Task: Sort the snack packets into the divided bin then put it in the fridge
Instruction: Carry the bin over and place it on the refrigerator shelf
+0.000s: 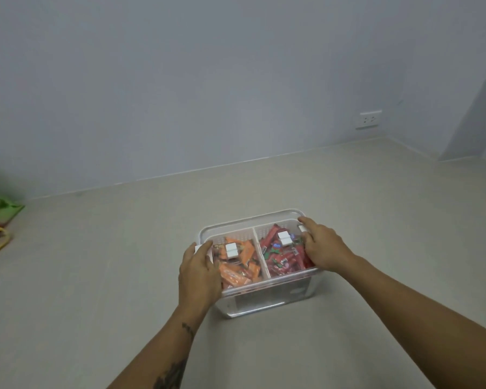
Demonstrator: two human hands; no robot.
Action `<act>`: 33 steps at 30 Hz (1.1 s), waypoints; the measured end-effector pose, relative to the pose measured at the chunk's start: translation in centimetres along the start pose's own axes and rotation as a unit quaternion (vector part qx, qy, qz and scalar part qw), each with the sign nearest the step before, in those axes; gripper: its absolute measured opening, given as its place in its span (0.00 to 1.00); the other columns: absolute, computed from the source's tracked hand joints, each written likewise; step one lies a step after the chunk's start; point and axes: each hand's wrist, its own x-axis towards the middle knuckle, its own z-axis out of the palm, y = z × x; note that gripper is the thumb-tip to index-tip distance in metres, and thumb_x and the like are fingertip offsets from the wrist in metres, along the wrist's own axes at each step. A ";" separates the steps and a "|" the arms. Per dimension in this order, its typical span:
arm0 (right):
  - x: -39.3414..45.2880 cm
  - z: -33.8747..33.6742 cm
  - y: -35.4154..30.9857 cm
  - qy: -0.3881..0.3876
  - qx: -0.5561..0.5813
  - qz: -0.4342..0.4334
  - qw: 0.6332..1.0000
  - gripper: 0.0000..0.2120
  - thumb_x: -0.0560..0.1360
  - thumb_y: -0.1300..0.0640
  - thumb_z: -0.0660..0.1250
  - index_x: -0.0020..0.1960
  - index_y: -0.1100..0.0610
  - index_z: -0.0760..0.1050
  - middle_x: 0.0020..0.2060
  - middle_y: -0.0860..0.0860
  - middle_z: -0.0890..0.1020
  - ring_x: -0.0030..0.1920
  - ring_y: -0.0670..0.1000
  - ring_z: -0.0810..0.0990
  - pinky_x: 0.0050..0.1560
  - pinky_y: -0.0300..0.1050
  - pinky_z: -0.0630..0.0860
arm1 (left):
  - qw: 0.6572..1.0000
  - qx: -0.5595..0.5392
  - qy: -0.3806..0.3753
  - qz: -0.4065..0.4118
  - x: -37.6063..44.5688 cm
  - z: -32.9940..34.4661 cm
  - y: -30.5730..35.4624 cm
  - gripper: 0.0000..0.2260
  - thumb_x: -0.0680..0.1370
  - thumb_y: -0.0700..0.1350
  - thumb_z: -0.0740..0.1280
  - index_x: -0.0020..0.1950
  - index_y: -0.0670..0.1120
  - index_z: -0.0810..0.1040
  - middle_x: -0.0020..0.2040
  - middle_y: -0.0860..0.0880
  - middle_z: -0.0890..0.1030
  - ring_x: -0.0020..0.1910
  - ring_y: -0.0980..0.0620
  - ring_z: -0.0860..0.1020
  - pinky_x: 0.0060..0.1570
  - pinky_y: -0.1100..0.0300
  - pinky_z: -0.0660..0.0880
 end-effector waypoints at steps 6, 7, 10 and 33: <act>-5.6 -0.2 -0.8 0.021 0.021 0.076 0.997 0.26 0.81 0.57 0.58 0.78 0.49 0.60 0.64 0.60 0.76 0.60 0.61 0.76 0.59 0.52 0.73 | 0.998 -0.014 -0.050 0.043 0.8 -1.2 -0.7 0.17 0.82 0.40 0.58 0.70 0.44 0.75 0.67 0.43 0.77 0.65 0.43 0.75 0.67 0.54 0.70; -7.1 -0.3 -1.0 0.024 0.026 0.088 0.995 0.26 0.81 0.57 0.58 0.78 0.50 0.60 0.64 0.60 0.76 0.60 0.61 0.76 0.60 0.52 0.73 | 0.997 -0.021 -0.062 0.048 0.6 -1.5 -1.0 0.18 0.82 0.40 0.58 0.72 0.45 0.73 0.68 0.43 0.77 0.65 0.43 0.75 0.67 0.53 0.70; -12.1 0.0 -1.6 0.036 0.041 0.116 0.992 0.26 0.81 0.58 0.58 0.78 0.50 0.59 0.64 0.60 0.76 0.60 0.60 0.76 0.60 0.52 0.75 | 0.992 -0.041 -0.097 0.067 -0.7 -2.4 -2.0 0.19 0.82 0.41 0.58 0.74 0.48 0.71 0.69 0.44 0.76 0.66 0.43 0.74 0.68 0.54 0.69; -46.1 4.4 -4.7 0.214 0.353 0.332 0.848 0.25 0.77 0.56 0.56 0.66 0.30 0.62 0.50 0.48 0.82 0.45 0.54 0.85 0.39 0.57 0.84 | 0.883 -0.394 -0.254 -0.041 -20.6 -6.2 -4.2 0.21 0.78 0.32 0.61 0.65 0.52 0.77 0.57 0.47 0.79 0.46 0.52 0.80 0.39 0.60 0.77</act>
